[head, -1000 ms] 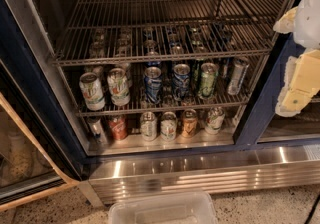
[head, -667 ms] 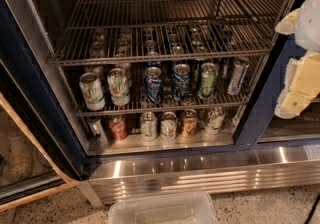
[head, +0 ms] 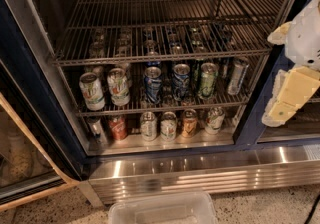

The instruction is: Pick green can from middle shelf of fridge

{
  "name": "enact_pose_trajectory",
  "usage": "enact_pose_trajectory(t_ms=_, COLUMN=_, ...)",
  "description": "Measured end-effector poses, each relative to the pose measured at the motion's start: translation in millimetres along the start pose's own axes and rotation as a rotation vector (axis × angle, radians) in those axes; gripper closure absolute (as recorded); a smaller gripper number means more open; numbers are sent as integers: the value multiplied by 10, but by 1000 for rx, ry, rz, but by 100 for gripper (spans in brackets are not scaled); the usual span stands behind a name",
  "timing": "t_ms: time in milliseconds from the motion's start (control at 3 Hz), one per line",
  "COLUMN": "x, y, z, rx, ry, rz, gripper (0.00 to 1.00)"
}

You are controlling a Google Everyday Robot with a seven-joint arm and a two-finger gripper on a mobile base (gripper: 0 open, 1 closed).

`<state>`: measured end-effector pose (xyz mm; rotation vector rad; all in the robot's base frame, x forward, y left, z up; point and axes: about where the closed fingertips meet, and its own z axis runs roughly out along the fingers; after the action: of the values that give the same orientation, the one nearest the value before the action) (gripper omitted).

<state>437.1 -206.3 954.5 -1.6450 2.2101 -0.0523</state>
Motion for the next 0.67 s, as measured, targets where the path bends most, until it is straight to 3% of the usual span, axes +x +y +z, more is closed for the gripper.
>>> enact_pose_trajectory(t_ms=333, x=-20, y=28, z=33, rx=2, ry=-23, rz=8, gripper=0)
enact_pose_trajectory(t_ms=667, x=-72, y=140, z=215, rx=9, ry=-99, rz=60, gripper=0)
